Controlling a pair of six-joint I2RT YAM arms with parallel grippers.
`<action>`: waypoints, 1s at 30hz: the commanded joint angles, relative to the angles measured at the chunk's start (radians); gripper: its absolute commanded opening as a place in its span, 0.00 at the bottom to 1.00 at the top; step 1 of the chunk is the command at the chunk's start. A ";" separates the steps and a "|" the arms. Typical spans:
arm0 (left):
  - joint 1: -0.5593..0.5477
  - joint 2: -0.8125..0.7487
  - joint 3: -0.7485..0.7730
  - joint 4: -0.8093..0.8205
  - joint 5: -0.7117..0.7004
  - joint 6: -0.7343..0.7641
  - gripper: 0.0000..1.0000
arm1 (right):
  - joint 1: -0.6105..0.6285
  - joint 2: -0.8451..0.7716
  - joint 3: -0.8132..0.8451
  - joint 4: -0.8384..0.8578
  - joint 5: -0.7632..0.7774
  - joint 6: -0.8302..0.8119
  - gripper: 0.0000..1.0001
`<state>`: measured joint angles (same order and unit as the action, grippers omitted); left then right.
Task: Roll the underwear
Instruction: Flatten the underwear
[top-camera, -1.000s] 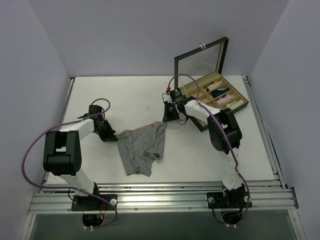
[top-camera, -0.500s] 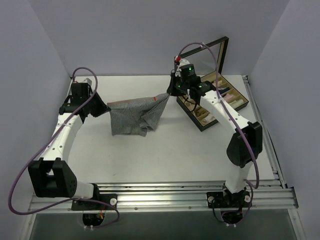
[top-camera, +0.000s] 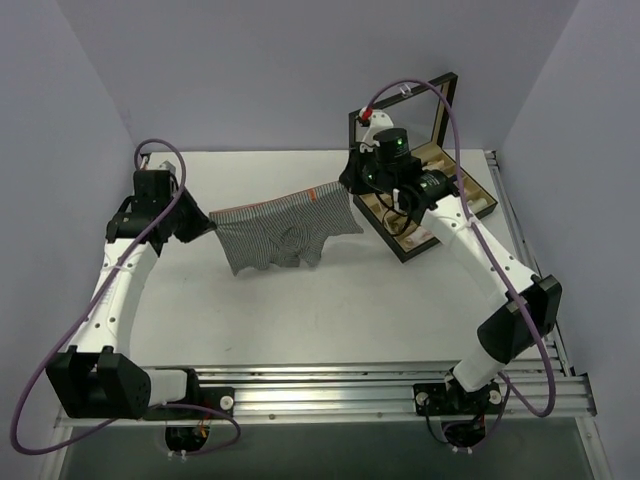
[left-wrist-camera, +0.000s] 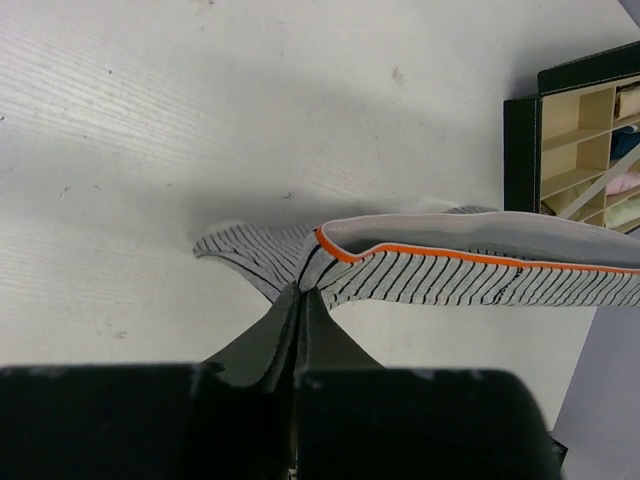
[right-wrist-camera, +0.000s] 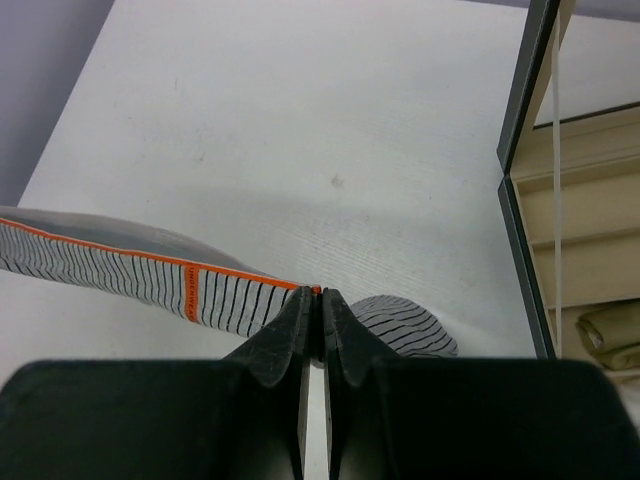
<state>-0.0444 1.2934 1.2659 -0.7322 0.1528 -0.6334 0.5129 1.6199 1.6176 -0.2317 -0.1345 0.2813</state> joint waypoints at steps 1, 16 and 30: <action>-0.011 -0.046 0.061 -0.084 -0.053 -0.032 0.02 | 0.027 -0.061 -0.025 -0.058 0.062 -0.044 0.00; -0.081 -0.451 -0.054 -0.494 -0.051 -0.127 0.02 | 0.329 -0.463 -0.354 -0.124 0.262 0.102 0.00; -0.048 -0.016 -0.246 -0.061 -0.144 -0.127 0.02 | 0.135 0.082 -0.233 0.172 0.044 -0.037 0.00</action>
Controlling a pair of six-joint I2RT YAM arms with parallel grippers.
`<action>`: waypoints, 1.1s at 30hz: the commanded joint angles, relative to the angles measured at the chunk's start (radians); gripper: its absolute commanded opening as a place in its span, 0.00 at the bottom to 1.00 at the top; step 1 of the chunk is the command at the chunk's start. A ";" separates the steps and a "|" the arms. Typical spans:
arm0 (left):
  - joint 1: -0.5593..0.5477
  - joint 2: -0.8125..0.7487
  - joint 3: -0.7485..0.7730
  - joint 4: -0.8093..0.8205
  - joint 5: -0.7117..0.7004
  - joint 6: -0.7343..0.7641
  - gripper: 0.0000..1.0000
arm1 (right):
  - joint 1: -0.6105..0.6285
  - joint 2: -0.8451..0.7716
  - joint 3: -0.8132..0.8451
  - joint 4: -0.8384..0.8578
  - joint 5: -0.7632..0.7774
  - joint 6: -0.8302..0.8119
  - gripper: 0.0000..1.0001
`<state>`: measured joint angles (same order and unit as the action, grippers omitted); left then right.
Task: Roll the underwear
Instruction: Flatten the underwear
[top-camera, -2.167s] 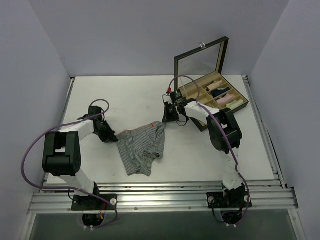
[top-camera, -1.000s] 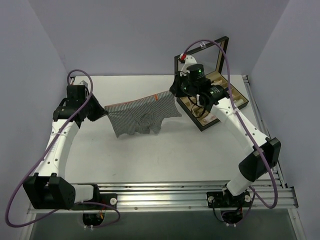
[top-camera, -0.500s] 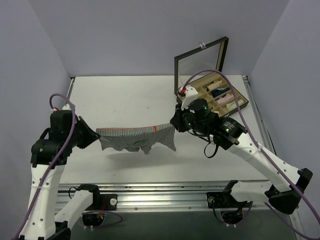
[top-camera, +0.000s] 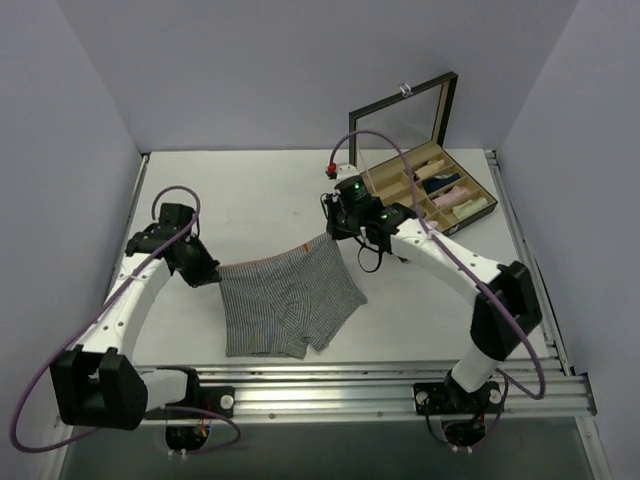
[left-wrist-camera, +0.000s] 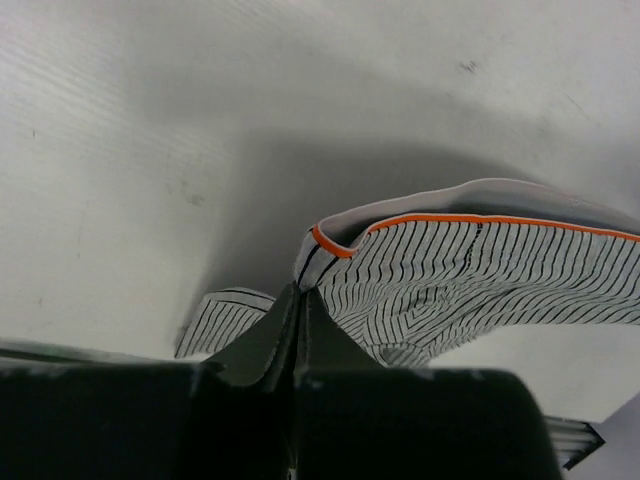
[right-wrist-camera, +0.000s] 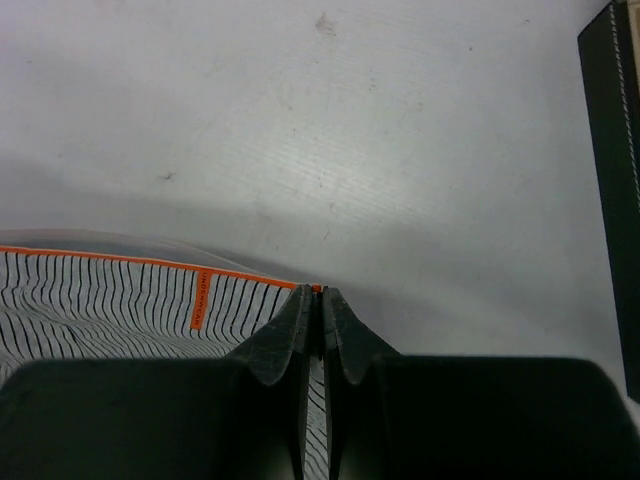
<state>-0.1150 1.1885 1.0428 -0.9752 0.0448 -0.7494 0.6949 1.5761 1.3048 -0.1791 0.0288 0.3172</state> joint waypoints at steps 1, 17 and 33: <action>0.028 0.129 -0.023 0.205 -0.036 -0.011 0.02 | -0.057 0.181 0.117 0.125 -0.150 -0.090 0.00; 0.201 0.560 0.111 0.213 -0.068 0.053 0.02 | -0.091 0.682 0.628 -0.054 -0.282 -0.110 0.39; 0.204 0.517 0.039 0.236 0.010 0.079 0.02 | 0.109 0.190 -0.160 0.223 -0.240 0.075 0.23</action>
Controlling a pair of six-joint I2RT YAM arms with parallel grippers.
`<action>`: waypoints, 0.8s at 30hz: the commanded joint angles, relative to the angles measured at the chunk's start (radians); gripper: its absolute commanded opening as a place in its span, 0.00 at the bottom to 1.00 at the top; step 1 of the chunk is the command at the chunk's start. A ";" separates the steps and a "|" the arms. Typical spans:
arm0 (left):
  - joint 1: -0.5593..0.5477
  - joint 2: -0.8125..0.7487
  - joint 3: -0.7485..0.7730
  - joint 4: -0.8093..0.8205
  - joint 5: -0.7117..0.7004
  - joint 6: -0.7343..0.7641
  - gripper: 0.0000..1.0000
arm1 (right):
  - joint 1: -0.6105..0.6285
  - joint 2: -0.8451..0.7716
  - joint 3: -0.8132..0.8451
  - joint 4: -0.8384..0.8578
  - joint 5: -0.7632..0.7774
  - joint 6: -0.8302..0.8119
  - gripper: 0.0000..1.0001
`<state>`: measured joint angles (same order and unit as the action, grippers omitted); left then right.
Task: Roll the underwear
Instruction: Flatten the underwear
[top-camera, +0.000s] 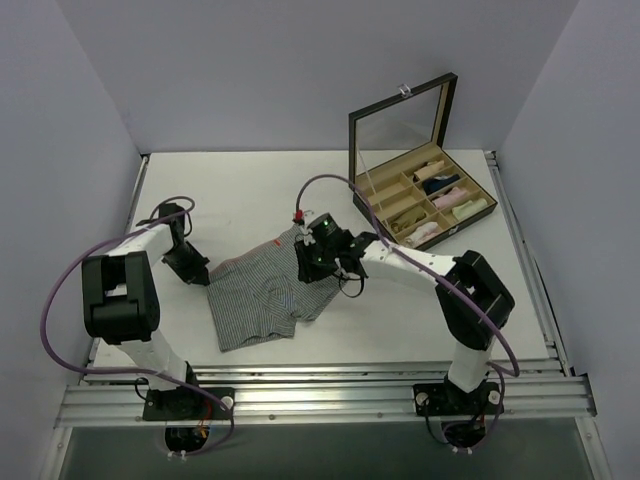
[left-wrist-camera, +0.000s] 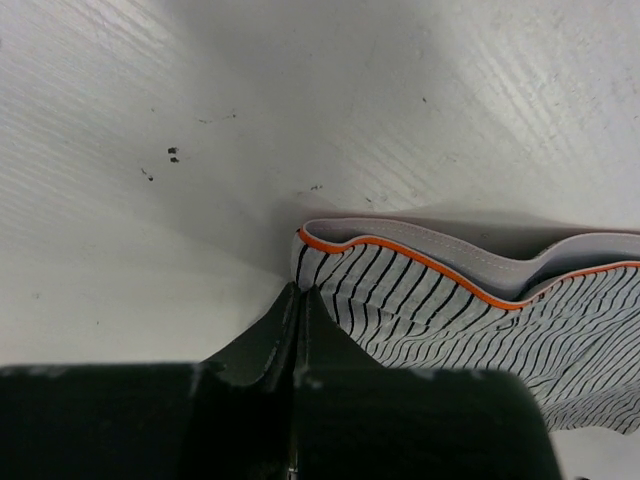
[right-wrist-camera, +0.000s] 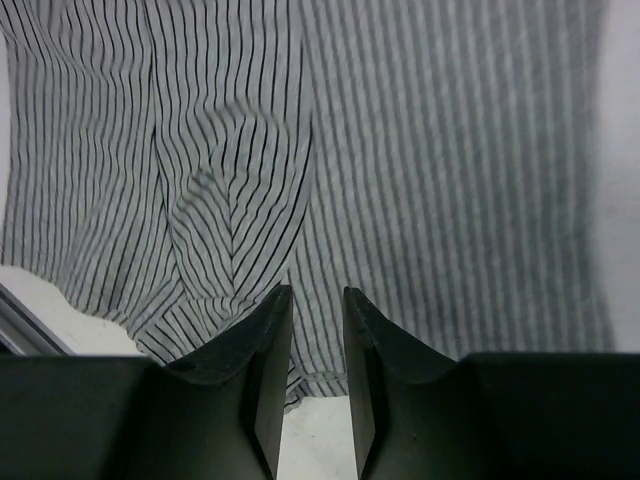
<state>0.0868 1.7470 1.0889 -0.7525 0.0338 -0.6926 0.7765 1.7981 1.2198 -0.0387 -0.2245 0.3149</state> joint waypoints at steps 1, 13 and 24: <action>0.001 -0.047 -0.009 0.005 0.020 0.027 0.02 | 0.050 -0.055 -0.122 0.104 0.008 0.088 0.23; -0.001 -0.115 -0.040 -0.015 0.090 -0.020 0.02 | -0.009 -0.048 -0.236 -0.003 0.258 0.135 0.13; -0.160 -0.052 0.039 -0.031 0.126 -0.133 0.02 | -0.181 0.009 -0.047 -0.105 0.248 -0.060 0.14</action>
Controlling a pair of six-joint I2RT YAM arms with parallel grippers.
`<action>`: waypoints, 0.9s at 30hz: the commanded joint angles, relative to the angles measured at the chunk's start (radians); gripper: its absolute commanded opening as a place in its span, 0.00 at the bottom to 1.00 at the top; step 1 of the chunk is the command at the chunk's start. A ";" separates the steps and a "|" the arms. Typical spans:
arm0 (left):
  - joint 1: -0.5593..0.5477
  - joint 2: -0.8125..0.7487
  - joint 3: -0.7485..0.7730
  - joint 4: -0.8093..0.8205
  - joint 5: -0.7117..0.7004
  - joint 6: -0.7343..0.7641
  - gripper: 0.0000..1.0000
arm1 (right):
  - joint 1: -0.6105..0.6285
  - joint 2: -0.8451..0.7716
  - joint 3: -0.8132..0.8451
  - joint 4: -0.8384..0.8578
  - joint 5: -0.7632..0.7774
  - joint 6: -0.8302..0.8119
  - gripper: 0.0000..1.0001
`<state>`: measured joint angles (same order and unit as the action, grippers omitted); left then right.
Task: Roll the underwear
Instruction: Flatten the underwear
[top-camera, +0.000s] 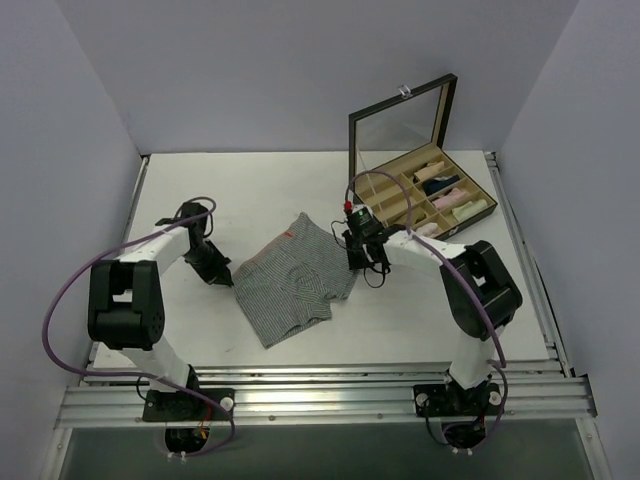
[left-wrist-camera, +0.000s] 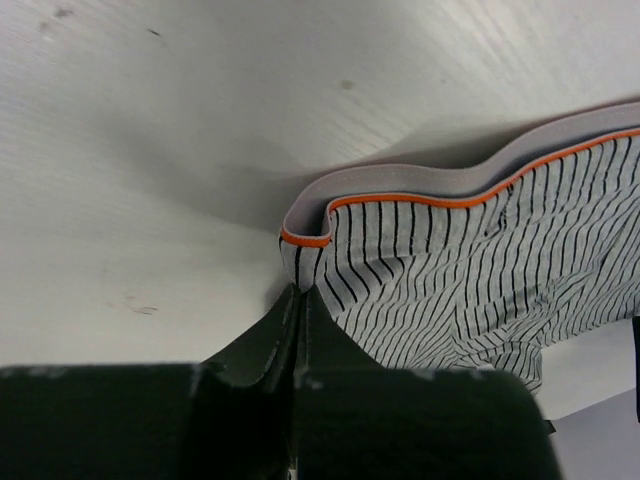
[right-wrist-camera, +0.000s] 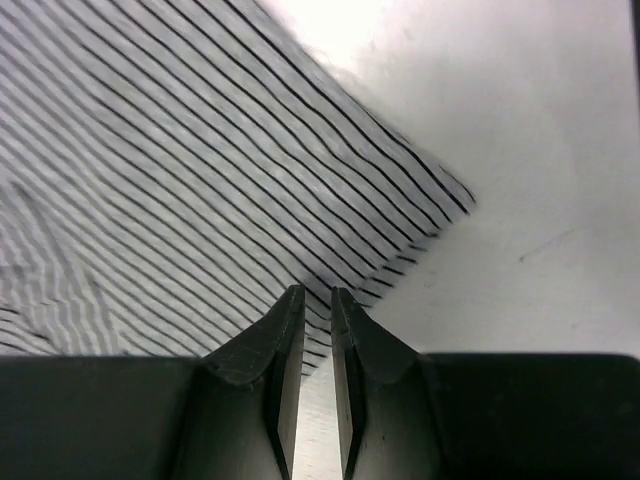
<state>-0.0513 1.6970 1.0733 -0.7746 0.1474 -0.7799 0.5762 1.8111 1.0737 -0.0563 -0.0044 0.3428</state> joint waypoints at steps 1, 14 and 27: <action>-0.027 -0.003 0.066 -0.014 -0.003 -0.048 0.02 | 0.043 -0.013 0.121 -0.123 0.018 -0.094 0.14; -0.045 -0.008 0.016 0.003 -0.025 -0.068 0.02 | 0.493 -0.133 0.103 0.024 0.095 0.133 0.35; -0.025 0.053 0.034 -0.006 -0.008 -0.035 0.02 | 0.731 0.053 0.127 0.170 0.139 0.188 0.40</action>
<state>-0.0875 1.7454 1.0782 -0.7746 0.1394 -0.8307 1.2675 1.8427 1.1664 0.0738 0.0895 0.5098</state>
